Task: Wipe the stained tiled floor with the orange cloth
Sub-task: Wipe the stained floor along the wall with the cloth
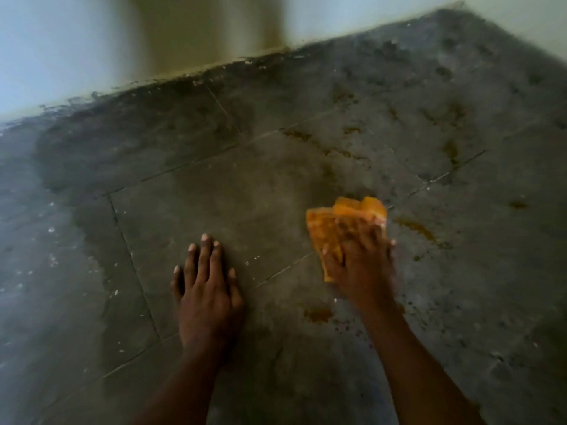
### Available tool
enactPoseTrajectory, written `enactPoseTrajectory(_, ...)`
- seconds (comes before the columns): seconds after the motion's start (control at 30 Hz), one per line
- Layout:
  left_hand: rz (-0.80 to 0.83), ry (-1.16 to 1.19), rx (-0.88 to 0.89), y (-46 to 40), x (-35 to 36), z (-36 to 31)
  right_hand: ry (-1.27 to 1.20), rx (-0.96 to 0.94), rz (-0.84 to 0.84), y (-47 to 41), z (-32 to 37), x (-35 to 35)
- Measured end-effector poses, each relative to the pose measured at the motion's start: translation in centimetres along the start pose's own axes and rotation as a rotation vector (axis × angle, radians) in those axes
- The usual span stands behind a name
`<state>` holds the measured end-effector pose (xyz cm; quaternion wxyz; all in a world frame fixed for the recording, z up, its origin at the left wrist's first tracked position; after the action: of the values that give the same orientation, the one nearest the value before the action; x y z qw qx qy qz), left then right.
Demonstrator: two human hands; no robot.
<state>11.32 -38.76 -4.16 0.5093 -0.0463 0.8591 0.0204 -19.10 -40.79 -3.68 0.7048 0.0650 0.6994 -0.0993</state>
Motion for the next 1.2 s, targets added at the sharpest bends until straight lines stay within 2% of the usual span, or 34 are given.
enactPoseTrajectory(0.07,0.007,-0.021,0.002,0.0,0.0,0.0,-0.051,0.211,0.063,-2.3,-0.1,0.7)
enactPoseTrajectory(0.13,0.012,-0.033,0.003,-0.1,0.2,0.0,-0.073,0.235,0.042,-2.8,3.4,0.4)
enactPoseTrajectory(0.2,0.022,-0.028,-0.005,-0.3,0.4,0.2,-0.093,0.100,-0.042,-1.0,7.0,-0.1)
enactPoseTrajectory(0.27,0.016,-0.012,-0.013,-0.2,0.3,0.3,-0.075,-0.119,-0.053,2.9,8.7,-0.2)
enactPoseTrajectory(0.33,0.005,0.003,-0.007,-0.2,-0.1,0.1,-0.049,-0.229,-0.004,5.9,6.9,-0.1)
enactPoseTrajectory(0.37,0.007,0.012,0.000,-0.2,-0.1,0.0,-0.036,-0.214,-0.003,6.4,4.9,0.0)
enactPoseTrajectory(0.4,0.006,0.018,0.006,-0.2,0.0,-0.1,-0.020,-0.143,-0.006,6.1,2.6,0.2)
enactPoseTrajectory(0.47,-0.007,0.014,0.005,-0.1,0.1,0.1,-0.004,0.124,0.002,4.5,-0.5,0.5)
enactPoseTrajectory(0.53,-0.019,0.010,0.002,-0.1,0.1,0.2,-0.017,0.360,-0.024,3.3,0.2,0.5)
enactPoseTrajectory(0.57,-0.023,0.011,0.002,-0.2,0.1,0.1,-0.034,0.405,-0.021,2.9,1.6,0.4)
enactPoseTrajectory(0.63,-0.032,-0.001,-0.005,0.0,0.0,0.1,-0.056,0.317,-0.009,3.0,4.9,0.3)
enactPoseTrajectory(0.7,-0.028,-0.002,-0.006,-0.2,0.2,0.1,-0.031,0.115,-0.026,4.8,6.6,0.0)
enactPoseTrajectory(0.77,-0.030,0.006,-0.005,-0.1,0.2,0.1,-0.029,-0.091,-0.026,8.2,6.7,-0.2)
enactPoseTrajectory(0.83,-0.049,0.018,-0.006,0.0,-0.1,0.1,-0.006,-0.187,0.001,11.5,4.6,0.2)
enactPoseTrajectory(0.9,-0.060,0.010,0.002,0.0,-0.1,-0.1,0.012,-0.127,-0.007,12.3,0.7,0.4)
enactPoseTrajectory(0.97,-0.049,-0.002,-0.007,0.0,0.0,0.0,0.015,0.053,-0.044,10.9,-1.8,0.2)
enactPoseTrajectory(1.07,-0.035,-0.018,0.001,-0.3,0.3,0.2,-0.045,0.262,-0.044,7.6,-0.1,0.1)
enactPoseTrajectory(1.13,-0.037,-0.015,0.004,-0.4,0.3,0.4,-0.079,0.252,-0.019,6.3,2.8,0.3)
enactPoseTrajectory(1.2,-0.040,-0.005,-0.009,-0.3,0.1,0.4,-0.081,0.090,-0.061,6.8,6.1,-0.2)
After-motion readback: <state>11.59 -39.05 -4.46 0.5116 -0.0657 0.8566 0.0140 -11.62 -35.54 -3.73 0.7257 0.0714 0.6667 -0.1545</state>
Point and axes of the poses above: each hand's wrist, its own y-axis away from the middle knuckle, its own x-axis out of the palm, z = x × y, the point moved 9 cm from there along -y, towards the middle knuckle, and after that the axes turned 8 degrees about y, right-handed, at the moved point
